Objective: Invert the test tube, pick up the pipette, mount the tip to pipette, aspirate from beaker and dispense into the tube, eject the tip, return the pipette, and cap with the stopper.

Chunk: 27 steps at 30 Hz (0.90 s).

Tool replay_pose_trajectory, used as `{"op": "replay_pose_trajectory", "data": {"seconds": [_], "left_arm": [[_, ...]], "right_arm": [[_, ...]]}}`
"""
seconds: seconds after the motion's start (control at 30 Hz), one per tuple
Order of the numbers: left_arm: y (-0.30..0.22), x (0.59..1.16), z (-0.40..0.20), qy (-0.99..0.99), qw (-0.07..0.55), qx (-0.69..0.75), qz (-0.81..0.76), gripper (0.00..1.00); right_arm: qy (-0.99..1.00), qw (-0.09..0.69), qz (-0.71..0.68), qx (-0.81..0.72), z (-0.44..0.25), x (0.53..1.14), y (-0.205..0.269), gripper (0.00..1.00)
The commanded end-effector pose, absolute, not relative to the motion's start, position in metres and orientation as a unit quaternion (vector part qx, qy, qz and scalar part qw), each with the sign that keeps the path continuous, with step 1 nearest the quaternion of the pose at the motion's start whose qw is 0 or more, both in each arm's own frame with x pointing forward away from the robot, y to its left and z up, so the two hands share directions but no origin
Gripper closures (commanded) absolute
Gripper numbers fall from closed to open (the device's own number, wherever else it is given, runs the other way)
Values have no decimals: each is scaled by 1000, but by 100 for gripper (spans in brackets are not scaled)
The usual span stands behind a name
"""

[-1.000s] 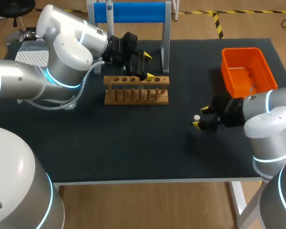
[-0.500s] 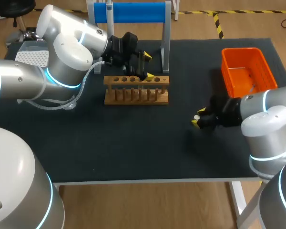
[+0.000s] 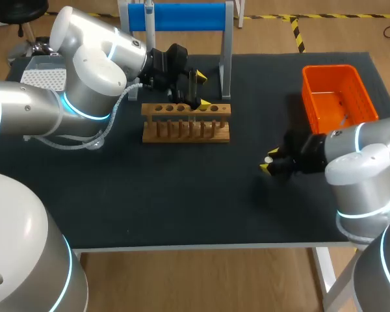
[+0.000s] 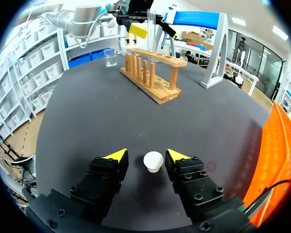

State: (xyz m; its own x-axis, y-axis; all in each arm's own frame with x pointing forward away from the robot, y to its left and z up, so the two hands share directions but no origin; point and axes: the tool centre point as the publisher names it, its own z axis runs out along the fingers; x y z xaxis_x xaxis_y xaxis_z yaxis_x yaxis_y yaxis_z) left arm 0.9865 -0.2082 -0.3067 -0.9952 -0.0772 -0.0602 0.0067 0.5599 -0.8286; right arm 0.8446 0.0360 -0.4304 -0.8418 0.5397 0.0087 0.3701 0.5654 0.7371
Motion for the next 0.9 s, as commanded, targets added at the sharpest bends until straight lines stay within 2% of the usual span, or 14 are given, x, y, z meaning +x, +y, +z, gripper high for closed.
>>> {"op": "replay_pose_trajectory", "data": {"seconds": [0.03,0.9], "left_arm": [[-208,988,-307,882,43,-20,-468,0],[-208,988,-307,882,43,-20,-468,0]], "right_arm": [[878,111,386,260,-433,845,38,51],[877,116,381,268,-433,848,35,58]]}}
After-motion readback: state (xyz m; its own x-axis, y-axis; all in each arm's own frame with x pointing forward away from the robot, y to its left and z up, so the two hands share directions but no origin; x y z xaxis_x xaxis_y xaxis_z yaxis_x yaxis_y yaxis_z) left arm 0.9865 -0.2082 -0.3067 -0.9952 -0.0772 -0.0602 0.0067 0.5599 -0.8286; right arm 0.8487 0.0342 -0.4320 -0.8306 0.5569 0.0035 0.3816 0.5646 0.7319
